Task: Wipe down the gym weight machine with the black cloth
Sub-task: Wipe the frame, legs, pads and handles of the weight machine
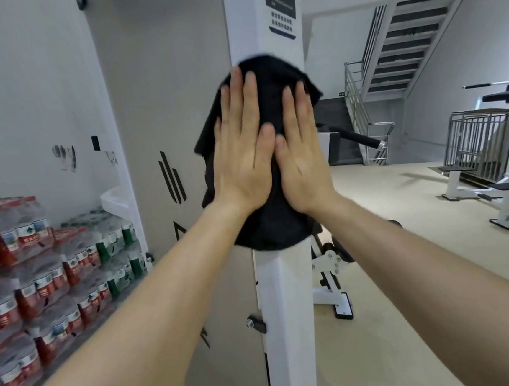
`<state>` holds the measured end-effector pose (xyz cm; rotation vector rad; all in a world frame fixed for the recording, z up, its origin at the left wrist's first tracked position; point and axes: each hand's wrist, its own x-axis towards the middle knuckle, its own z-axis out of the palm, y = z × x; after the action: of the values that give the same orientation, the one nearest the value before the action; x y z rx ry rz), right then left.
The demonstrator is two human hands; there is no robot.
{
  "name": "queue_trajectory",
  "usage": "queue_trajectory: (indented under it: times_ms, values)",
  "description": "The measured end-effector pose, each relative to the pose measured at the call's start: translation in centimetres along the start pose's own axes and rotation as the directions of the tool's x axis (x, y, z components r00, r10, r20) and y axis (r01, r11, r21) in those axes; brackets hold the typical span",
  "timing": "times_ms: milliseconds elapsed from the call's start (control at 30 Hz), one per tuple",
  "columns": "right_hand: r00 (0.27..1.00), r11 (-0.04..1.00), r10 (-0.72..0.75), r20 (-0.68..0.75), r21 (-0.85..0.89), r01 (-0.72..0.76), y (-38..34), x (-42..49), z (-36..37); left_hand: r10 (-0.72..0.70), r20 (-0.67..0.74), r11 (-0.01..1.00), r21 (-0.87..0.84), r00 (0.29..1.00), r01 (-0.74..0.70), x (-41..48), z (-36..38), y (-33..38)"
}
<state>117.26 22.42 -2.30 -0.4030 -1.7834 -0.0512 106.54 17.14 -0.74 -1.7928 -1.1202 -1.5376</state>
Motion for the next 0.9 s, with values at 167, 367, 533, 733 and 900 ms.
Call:
queue_trajectory:
  times_ms: [167,367,533,733,900]
  values:
    - [0.997,0.999,-0.014,-0.081,0.038,0.017,0.1,1.1,0.6,0.0,-0.066,0.999,-0.045,0.998,-0.003,1.2,0.5,-0.1]
    - [0.996,0.998,-0.027,-0.085,0.054,0.031,1.5,-5.3,2.5,0.001,-0.045,1.0,-0.029,0.999,-0.002,-4.8,1.7,-1.2]
    - [0.998,0.999,-0.013,-0.063,0.04,0.015,2.2,-11.2,3.8,-0.05,-0.029,0.999,-0.02,0.998,0.049,-11.4,3.1,-1.5]
    - [0.999,0.999,0.02,-0.047,0.03,-0.019,3.1,-18.1,5.5,-0.077,-0.03,0.997,0.02,0.997,0.077,-17.9,4.5,-1.6]
    - [0.998,0.998,0.053,-0.038,0.025,-0.052,4.0,-24.0,6.9,-0.084,-0.03,0.993,0.078,0.996,0.086,-23.6,5.7,-1.7]
